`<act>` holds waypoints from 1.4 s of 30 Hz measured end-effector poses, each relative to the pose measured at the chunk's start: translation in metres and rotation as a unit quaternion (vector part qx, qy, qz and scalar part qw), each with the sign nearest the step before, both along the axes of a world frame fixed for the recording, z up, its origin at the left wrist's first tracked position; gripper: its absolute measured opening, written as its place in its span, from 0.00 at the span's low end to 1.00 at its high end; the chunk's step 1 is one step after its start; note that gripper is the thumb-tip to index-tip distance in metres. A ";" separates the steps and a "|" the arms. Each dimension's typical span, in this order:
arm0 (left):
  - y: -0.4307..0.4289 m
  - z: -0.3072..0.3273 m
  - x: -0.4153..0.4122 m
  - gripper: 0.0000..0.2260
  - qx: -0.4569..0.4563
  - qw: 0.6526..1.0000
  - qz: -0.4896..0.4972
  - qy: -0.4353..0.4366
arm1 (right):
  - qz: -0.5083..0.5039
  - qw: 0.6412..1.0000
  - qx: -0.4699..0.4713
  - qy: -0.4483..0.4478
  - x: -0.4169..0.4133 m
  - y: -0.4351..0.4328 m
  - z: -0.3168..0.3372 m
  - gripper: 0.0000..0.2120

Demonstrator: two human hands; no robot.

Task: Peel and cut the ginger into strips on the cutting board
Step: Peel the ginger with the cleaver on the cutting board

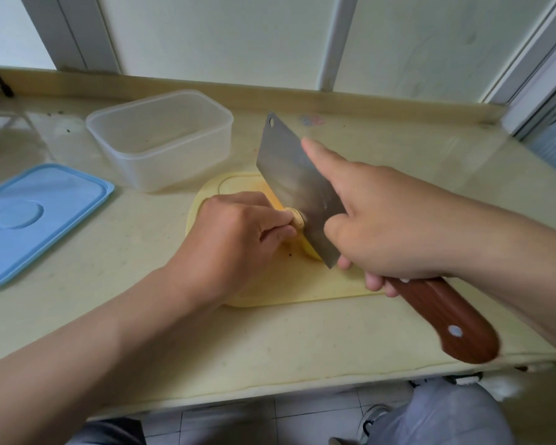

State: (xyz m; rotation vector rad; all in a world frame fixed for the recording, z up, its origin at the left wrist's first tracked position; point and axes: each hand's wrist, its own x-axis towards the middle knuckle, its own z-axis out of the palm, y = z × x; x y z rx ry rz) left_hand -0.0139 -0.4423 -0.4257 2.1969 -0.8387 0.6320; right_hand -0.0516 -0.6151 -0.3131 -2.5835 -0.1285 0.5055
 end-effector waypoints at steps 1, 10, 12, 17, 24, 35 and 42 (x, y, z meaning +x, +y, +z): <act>0.000 0.000 0.000 0.04 0.000 1.000 -0.001 -0.002 | 0.000 1.000 -0.001 0.001 0.002 0.002 -0.001 0.45; 0.004 -0.001 0.003 0.06 -0.001 1.000 0.021 0.011 | -0.004 1.000 0.011 0.007 0.015 0.011 -0.008 0.45; 0.004 0.000 0.003 0.06 -0.008 1.000 0.022 0.019 | -0.002 1.000 0.012 0.004 0.017 0.012 -0.010 0.45; 0.005 0.000 0.004 0.07 -0.017 0.999 0.026 0.024 | 0.020 0.999 -0.030 -0.001 0.016 0.021 -0.007 0.45; 0.007 0.001 0.006 0.08 -0.017 0.999 0.028 0.033 | 0.027 0.998 -0.053 0.004 0.024 0.031 -0.007 0.46; 0.008 0.008 0.006 0.05 -0.041 0.990 0.054 0.124 | 0.000 0.999 -0.032 -0.004 0.023 0.035 -0.018 0.49; 0.007 0.013 0.005 0.03 -0.072 0.977 0.063 0.189 | 0.007 0.999 -0.030 -0.031 0.023 0.038 -0.029 0.47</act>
